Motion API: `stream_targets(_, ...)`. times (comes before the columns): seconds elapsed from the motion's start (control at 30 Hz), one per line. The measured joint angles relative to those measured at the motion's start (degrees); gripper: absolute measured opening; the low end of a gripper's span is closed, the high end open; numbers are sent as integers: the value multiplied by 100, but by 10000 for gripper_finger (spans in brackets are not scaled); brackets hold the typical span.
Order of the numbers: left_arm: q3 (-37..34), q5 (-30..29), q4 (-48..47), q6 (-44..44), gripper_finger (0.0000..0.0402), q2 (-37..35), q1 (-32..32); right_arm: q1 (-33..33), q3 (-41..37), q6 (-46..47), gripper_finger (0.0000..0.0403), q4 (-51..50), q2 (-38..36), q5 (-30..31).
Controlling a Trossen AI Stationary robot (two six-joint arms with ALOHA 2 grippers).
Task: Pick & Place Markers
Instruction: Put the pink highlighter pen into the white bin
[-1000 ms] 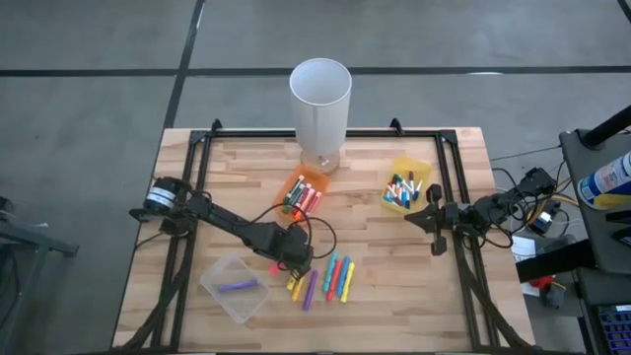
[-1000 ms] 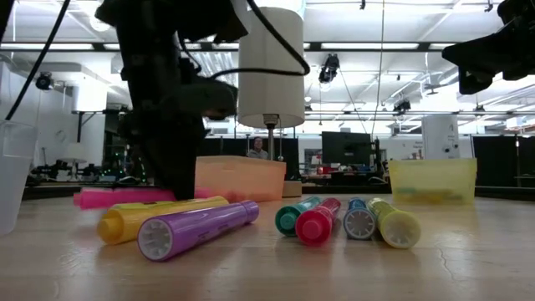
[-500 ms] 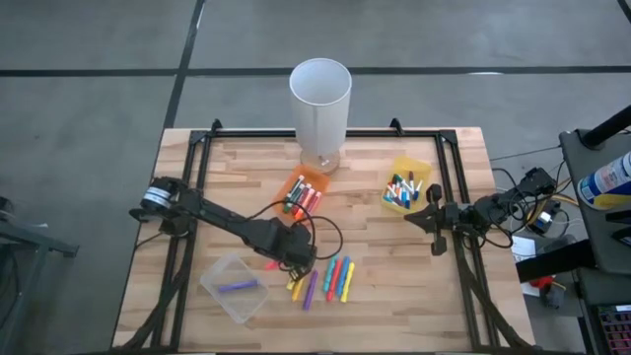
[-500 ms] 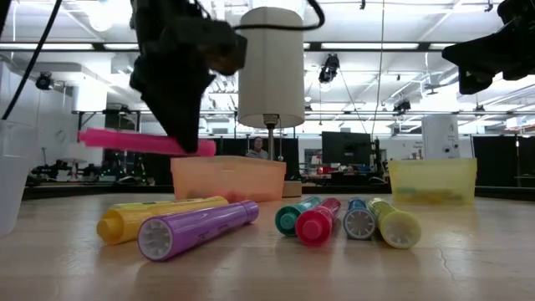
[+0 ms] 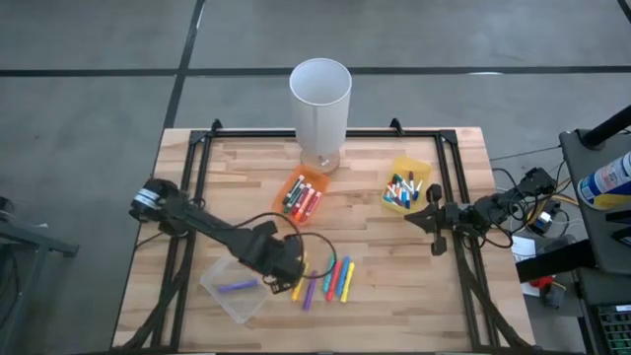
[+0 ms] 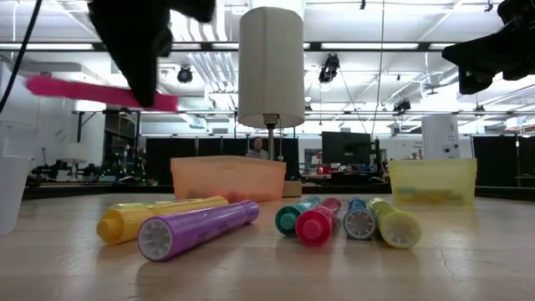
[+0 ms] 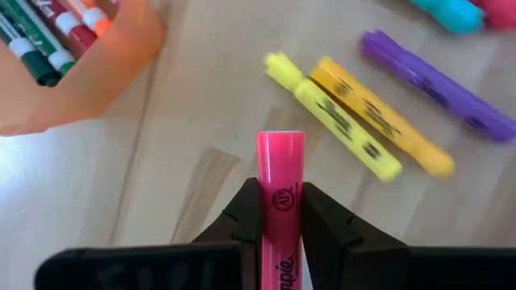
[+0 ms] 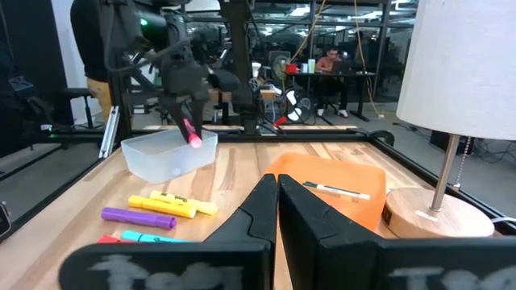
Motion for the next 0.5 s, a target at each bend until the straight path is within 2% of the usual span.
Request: stream_targets(0.5, -20, -10, -937, -301, 51, -255, -958, -1, 0, 0, 9, 0, 0, 0)
